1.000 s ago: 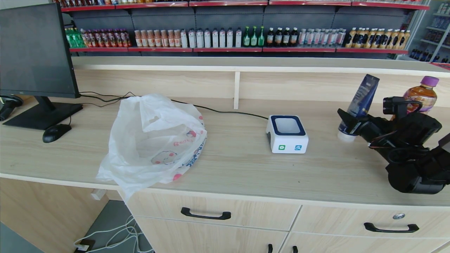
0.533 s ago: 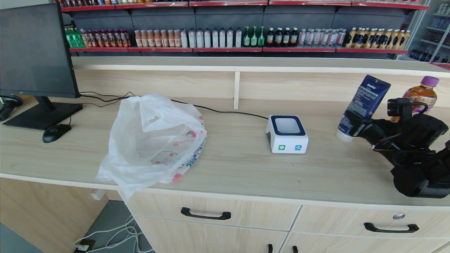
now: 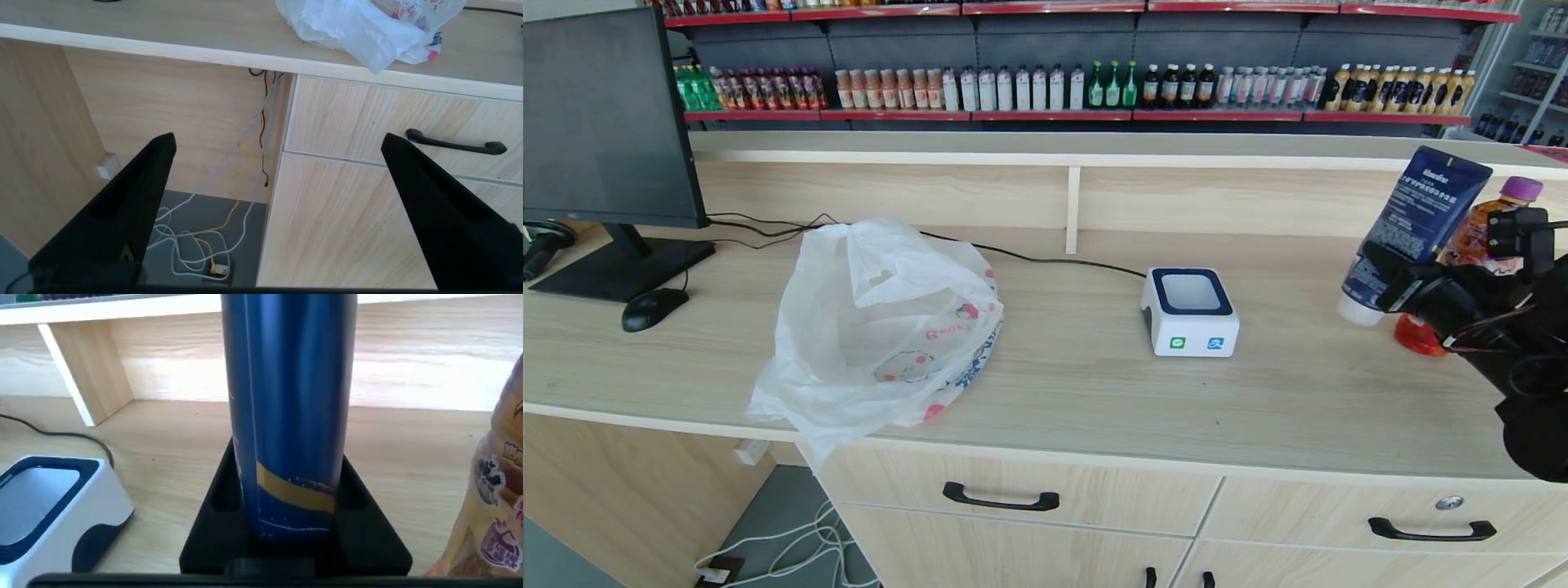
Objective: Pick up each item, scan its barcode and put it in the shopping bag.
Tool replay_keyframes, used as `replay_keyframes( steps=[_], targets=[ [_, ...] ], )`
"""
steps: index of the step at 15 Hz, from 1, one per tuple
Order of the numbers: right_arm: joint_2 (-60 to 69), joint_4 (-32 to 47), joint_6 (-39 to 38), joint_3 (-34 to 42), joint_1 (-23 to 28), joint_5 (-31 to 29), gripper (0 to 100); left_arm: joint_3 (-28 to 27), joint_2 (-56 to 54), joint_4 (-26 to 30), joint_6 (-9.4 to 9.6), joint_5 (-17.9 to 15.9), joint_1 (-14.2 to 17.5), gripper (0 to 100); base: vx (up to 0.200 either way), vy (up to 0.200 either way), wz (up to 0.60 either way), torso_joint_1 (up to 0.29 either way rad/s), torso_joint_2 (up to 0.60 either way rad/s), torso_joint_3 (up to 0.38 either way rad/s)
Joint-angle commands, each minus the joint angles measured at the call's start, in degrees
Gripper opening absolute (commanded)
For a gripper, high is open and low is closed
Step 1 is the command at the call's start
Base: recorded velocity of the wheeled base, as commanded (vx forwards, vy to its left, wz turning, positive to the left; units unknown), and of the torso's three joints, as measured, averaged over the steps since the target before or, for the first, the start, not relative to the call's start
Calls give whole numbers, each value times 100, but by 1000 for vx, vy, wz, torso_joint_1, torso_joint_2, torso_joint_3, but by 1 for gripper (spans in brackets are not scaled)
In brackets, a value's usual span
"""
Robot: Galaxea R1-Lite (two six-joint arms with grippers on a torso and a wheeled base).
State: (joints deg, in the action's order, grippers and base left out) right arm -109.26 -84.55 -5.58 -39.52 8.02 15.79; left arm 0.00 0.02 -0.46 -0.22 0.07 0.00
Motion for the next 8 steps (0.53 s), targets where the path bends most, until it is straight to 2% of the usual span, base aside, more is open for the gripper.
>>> replay_keyframes(
  steps=[1,4,7,8],
  targets=[
    [1065,0,49,946,-310,241,0,0,-2,2,4,1,0,100,0,0,0,0,0,0],
    [2243,202,49,2080,-855,337,0,0,-2,11,48,-7,0,100,0,0,0,0,0,0],
    [2849,369,49,2361,-1910,293,0,0,-2,11,31,1,0,100,0,0,0,0,0,0],
    [2893,369,-22,2353,-1997,329,0,0,-2,11,31,-7,0,100,0,0,0,0,0,0]
  ],
)
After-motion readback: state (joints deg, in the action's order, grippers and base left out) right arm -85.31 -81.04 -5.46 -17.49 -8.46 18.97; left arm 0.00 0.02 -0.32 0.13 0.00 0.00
